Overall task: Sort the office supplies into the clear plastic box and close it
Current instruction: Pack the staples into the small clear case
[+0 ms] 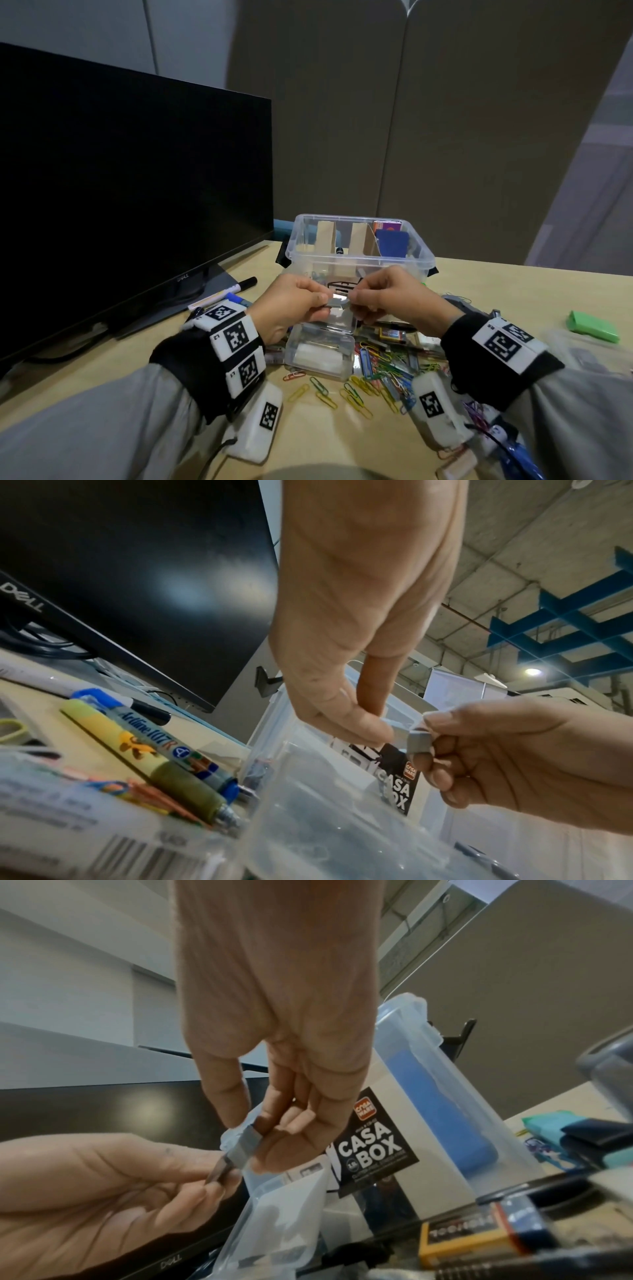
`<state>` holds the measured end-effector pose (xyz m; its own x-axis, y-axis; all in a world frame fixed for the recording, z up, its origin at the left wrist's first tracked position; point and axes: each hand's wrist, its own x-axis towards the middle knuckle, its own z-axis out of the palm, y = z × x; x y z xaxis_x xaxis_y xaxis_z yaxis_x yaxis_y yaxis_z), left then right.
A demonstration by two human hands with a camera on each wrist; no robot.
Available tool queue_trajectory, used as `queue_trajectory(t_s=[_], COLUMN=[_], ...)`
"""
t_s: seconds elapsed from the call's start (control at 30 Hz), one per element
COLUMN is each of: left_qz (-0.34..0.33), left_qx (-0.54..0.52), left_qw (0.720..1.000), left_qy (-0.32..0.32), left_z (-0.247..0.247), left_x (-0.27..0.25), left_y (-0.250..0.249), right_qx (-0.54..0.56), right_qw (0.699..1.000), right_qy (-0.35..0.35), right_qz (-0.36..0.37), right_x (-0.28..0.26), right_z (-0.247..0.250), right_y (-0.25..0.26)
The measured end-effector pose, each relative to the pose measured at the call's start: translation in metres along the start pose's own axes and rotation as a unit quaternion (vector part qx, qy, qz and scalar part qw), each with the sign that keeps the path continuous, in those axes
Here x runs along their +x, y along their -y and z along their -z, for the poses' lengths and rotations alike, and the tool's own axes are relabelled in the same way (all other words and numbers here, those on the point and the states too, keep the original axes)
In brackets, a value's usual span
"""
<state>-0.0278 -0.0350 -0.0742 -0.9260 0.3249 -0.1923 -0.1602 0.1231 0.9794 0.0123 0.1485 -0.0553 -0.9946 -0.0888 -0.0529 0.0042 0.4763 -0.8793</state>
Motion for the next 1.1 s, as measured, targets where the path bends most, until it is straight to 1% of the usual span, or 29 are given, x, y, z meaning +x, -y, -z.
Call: queue_trajectory(t_s=[0.17, 0.3, 0.47, 0.63, 0.77, 0.87, 0.97, 1.03, 1.1], left_qz=[0.005, 0.011, 0.010, 0.003, 0.001, 0.002, -0.010, -0.016, -0.021], left_qx=[-0.035, -0.049, -0.076, -0.083, -0.086, -0.075, -0.065, -0.059, -0.051], left_qw=[0.999, 0.998, 0.997, 0.996, 0.996, 0.997, 0.998, 0.998, 0.998], left_qy=[0.017, 0.042, 0.016, -0.038, -0.022, -0.010, -0.013, -0.013, -0.013], left_z=[0.006, 0.006, 0.008, 0.009, 0.012, 0.012, 0.012, 0.012, 0.012], left_x=[0.002, 0.000, -0.001, -0.001, -0.003, -0.005, -0.007, -0.009, -0.012], left_y=[0.002, 0.002, 0.003, 0.009, 0.009, 0.009, 0.009, 0.010, 0.011], right_qx=[-0.019, 0.005, 0.065, 0.104, 0.105, 0.086, 0.039, -0.010, -0.098], right_qw=[1.000, 1.000, 0.997, 0.994, 0.994, 0.995, 0.997, 0.997, 0.990], right_qy=[-0.003, -0.009, -0.017, -0.004, 0.008, 0.020, 0.027, 0.028, 0.011], right_qz=[0.005, 0.020, 0.024, 0.024, 0.031, 0.042, 0.056, 0.070, 0.104], right_x=[0.002, 0.004, 0.007, 0.008, 0.009, 0.008, 0.005, 0.004, 0.005], right_z=[0.001, -0.007, -0.015, -0.020, -0.021, -0.021, -0.022, -0.024, -0.027], right_y=[0.000, 0.002, 0.008, 0.007, 0.006, 0.007, 0.010, 0.011, 0.010])
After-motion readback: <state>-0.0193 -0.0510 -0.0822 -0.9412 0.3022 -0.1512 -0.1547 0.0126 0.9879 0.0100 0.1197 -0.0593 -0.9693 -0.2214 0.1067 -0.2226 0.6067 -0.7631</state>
